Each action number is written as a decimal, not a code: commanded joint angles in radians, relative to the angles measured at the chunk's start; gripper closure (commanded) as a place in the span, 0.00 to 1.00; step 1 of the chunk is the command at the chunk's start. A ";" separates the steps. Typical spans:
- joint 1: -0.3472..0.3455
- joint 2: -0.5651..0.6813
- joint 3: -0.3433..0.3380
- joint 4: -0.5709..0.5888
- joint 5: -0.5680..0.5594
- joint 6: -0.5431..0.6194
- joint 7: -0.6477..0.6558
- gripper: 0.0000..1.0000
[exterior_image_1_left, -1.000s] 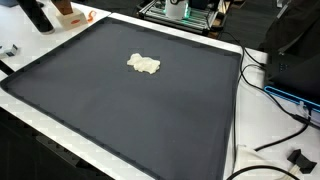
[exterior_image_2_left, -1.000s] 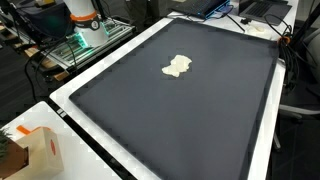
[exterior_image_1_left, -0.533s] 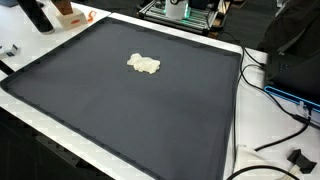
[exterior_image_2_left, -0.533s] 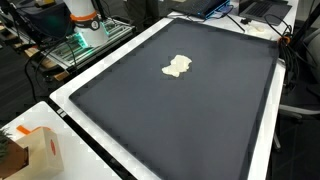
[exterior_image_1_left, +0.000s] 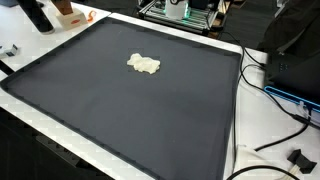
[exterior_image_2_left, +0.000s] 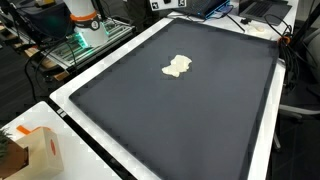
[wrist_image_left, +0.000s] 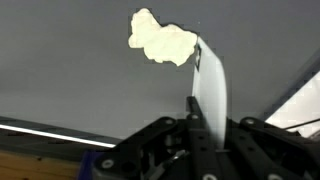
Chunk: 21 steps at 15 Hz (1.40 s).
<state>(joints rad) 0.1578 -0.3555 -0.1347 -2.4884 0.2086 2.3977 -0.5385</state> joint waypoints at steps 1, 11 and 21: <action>0.094 0.075 -0.135 0.010 0.280 0.028 -0.249 0.99; -0.087 0.326 -0.126 0.119 0.855 -0.339 -0.712 0.99; -0.219 0.523 -0.012 0.191 0.917 -0.270 -0.609 0.99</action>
<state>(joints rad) -0.0282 0.1199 -0.1811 -2.3244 1.0841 2.1088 -1.1720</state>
